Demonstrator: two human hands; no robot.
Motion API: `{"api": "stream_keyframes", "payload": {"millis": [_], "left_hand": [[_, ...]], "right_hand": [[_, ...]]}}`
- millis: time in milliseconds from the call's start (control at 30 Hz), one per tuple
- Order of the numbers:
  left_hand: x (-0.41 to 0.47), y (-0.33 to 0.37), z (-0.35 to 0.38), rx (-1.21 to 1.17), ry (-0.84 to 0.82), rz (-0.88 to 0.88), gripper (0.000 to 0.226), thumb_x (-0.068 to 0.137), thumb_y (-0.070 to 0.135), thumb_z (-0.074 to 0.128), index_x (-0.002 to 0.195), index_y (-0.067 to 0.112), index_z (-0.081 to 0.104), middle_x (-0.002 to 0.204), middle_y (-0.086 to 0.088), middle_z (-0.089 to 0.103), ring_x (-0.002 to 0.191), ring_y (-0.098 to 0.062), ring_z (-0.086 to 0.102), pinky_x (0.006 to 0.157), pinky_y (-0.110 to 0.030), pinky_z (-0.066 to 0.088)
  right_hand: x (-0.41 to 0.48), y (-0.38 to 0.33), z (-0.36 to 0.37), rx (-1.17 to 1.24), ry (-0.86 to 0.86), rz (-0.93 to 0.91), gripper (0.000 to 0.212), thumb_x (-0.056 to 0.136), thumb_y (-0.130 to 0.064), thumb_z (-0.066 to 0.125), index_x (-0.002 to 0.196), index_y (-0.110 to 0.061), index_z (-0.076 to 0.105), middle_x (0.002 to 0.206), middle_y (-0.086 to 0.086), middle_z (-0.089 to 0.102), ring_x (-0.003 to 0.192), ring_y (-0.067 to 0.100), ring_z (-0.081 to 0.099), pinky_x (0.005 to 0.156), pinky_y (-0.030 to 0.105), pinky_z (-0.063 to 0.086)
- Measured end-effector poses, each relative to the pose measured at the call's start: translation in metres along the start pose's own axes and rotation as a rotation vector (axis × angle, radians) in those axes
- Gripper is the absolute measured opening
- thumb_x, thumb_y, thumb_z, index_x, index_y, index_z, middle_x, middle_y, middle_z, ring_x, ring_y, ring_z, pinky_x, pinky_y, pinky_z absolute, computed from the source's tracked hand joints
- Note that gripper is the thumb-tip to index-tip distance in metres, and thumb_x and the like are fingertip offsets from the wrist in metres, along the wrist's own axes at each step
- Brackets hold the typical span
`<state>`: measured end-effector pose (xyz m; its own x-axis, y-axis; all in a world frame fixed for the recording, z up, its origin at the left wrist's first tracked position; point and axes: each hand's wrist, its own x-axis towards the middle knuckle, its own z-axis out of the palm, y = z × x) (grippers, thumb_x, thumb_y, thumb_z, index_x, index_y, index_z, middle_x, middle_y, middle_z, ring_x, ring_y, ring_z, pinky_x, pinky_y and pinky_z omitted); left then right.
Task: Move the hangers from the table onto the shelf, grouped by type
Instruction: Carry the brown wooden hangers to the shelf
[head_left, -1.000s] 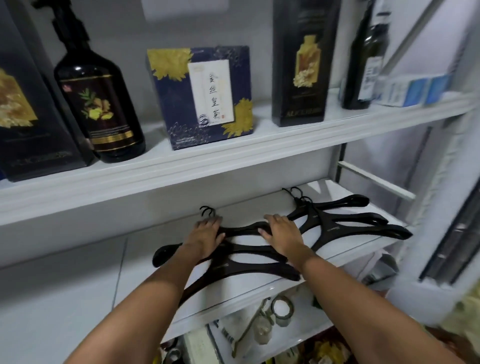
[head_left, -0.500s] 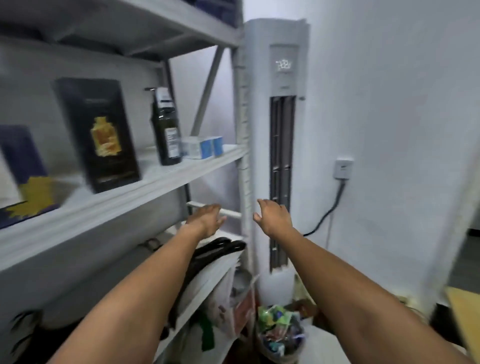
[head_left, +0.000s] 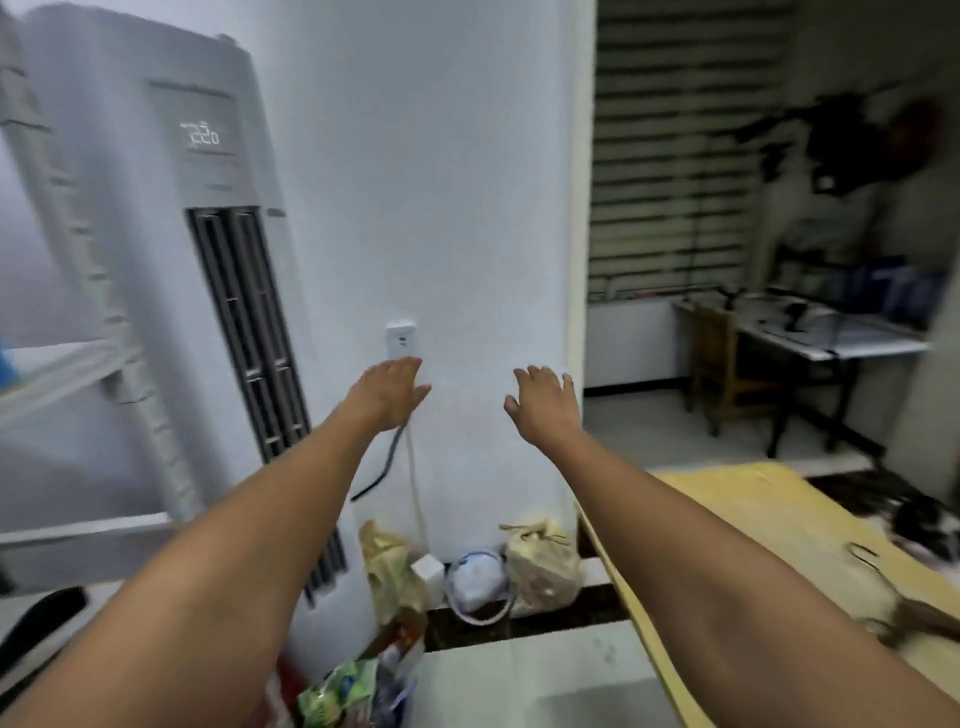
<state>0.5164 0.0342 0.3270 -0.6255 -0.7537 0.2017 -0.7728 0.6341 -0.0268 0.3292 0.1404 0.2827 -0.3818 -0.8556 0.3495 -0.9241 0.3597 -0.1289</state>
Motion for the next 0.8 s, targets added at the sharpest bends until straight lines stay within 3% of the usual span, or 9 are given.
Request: {"api": "stream_keyframes", "payload": {"millis": [233, 500, 800], "left_hand": [[0.078, 0.128, 0.057, -0.083, -0.031, 0.324, 0.056, 0.102, 0.037, 0.030, 0.150, 0.010, 0.018, 0.156, -0.008, 0.024, 0.143, -0.026, 0.025, 0.119, -0.036, 0.018], [0.117, 0.255, 0.118, -0.108, -0.115, 0.558, 0.054, 0.102, 0.035, 0.033, 0.148, 0.009, 0.024, 0.152, -0.009, 0.032, 0.139, -0.026, 0.032, 0.113, -0.036, 0.026], [0.124, 0.410, 0.187, -0.081, -0.218, 0.804, 0.052, 0.101, 0.036, 0.034, 0.147, 0.012, 0.026, 0.150, -0.009, 0.037, 0.137, -0.026, 0.035, 0.113, -0.037, 0.029]], "right_hand": [[-0.021, 0.126, 0.019, -0.071, -0.080, 0.286, 0.045, 0.100, -0.032, 0.036, 0.141, -0.012, 0.038, 0.138, 0.009, 0.049, 0.128, 0.025, 0.046, 0.111, 0.042, 0.022], [-0.079, 0.251, 0.043, -0.115, -0.185, 0.572, 0.050, 0.102, -0.031, 0.034, 0.148, -0.011, 0.029, 0.144, 0.011, 0.043, 0.130, 0.029, 0.043, 0.115, 0.045, 0.019], [-0.158, 0.372, 0.051, -0.125, -0.225, 0.836, 0.046, 0.100, -0.029, 0.039, 0.143, -0.014, 0.036, 0.140, 0.009, 0.047, 0.129, 0.028, 0.044, 0.111, 0.043, 0.024]]}}
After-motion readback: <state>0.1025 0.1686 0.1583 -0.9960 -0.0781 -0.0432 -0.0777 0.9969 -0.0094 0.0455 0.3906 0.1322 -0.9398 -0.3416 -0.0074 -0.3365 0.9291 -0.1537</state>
